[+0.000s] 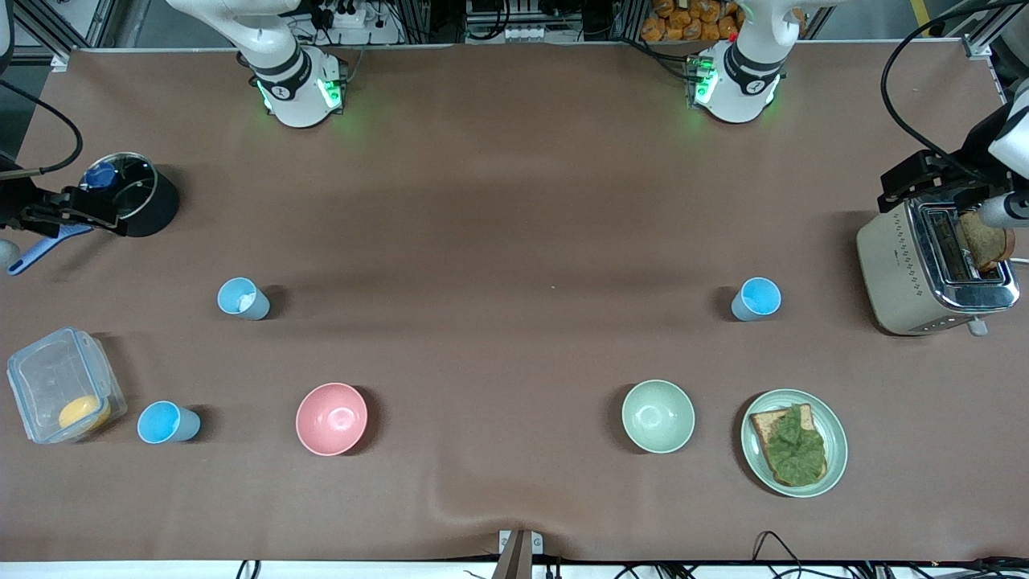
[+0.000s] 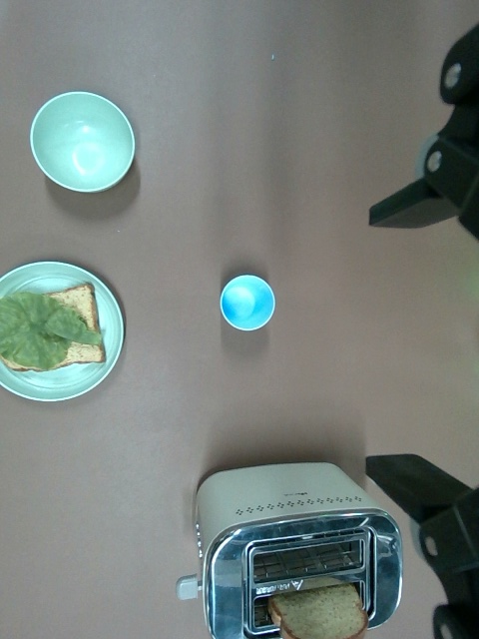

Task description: Stack blue cups with both arms

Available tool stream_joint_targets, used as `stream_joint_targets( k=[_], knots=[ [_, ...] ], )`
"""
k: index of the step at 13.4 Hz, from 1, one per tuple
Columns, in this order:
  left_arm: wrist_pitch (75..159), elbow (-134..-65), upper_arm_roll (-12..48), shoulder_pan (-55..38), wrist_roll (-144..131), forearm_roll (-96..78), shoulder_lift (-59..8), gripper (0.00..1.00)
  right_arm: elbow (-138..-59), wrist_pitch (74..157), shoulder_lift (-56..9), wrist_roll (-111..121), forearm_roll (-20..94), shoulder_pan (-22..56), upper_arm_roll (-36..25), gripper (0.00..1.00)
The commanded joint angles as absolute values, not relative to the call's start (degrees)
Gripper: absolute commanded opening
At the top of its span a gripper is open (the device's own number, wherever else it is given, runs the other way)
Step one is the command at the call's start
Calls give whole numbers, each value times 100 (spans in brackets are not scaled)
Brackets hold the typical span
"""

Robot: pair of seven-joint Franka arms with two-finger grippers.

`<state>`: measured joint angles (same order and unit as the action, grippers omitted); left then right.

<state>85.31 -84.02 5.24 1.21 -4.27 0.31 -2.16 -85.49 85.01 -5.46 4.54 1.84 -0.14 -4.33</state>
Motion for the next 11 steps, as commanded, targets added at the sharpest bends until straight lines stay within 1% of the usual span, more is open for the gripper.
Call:
stream_joint_targets(
  k=[1,9,11],
  knots=[
    [8604,-8551,536,149,-352,-97,-141,100,-8701,8490,-413,360,185,53,-483,100],
    [8640,-8833,554,184,-255,-237,-18,100,-8692,8446,-562,448,193,61,-483,100],
    [8613,-8833,554,176,-316,-237,0,100,-8692,8438,-694,509,185,236,-483,100]
  ],
)
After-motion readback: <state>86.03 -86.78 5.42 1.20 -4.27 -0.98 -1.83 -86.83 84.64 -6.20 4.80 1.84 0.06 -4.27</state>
